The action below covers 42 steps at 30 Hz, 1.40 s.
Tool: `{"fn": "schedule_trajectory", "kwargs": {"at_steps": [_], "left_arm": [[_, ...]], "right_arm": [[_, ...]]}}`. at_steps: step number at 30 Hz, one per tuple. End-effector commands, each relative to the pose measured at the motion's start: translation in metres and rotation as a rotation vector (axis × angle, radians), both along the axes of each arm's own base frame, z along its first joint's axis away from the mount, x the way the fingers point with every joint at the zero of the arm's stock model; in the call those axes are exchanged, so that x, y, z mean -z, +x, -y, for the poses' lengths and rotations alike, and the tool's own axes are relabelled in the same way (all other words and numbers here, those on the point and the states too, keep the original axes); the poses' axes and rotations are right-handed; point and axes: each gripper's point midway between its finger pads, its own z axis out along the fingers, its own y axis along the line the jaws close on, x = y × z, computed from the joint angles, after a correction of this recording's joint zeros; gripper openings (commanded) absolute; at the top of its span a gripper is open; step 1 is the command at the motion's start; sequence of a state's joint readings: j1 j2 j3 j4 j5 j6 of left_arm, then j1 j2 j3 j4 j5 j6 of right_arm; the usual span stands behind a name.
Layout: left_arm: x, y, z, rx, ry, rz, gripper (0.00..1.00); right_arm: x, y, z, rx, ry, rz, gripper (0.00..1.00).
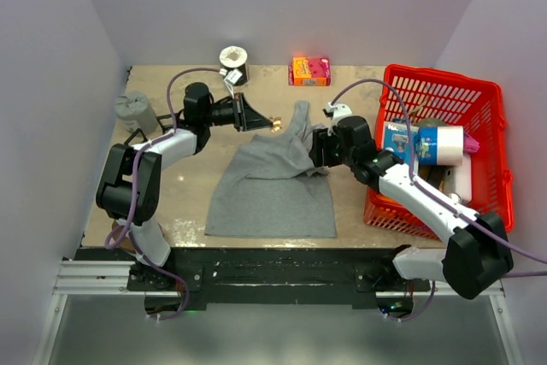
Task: Pin the brooch onto the clothing
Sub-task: Adjust the brooch.
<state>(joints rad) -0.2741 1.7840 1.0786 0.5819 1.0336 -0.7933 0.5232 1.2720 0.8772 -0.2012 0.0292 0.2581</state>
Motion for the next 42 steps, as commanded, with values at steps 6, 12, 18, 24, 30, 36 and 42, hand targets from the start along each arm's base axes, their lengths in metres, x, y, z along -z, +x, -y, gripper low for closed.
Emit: {"fn": "schedule_trajectory", "kwargs": {"at_steps": [6,12,18,24,30,36,42], "left_arm": [[-0.049,-0.035,0.007,0.180,-0.097,0.034,0.00],[-0.047,-0.045,0.015,0.216,-0.092,0.008,0.00],[-0.048,-0.048,0.017,0.228,-0.091,0.006,0.00],[-0.049,-0.048,0.017,0.228,-0.092,0.009,0.00],[-0.047,-0.047,0.017,0.222,-0.092,0.004,0.00],[-0.048,-0.048,0.018,0.221,-0.093,0.006,0.00],[-0.050,-0.048,0.018,0.218,-0.096,0.013,0.00]], "right_arm": [[-0.107,-0.002,-0.037,-0.246,0.033,0.300,0.70],[-0.133,-0.003,-0.062,-0.370,-0.017,0.406,0.72],[-0.139,-0.001,-0.088,-0.444,-0.033,0.437,0.72],[-0.126,0.008,-0.093,-0.435,-0.046,0.405,0.69],[-0.115,0.006,-0.099,-0.444,-0.020,0.374,0.66],[-0.108,0.005,-0.101,-0.447,-0.008,0.350,0.63],[-0.096,0.006,-0.103,-0.439,-0.005,0.308,0.57]]}}
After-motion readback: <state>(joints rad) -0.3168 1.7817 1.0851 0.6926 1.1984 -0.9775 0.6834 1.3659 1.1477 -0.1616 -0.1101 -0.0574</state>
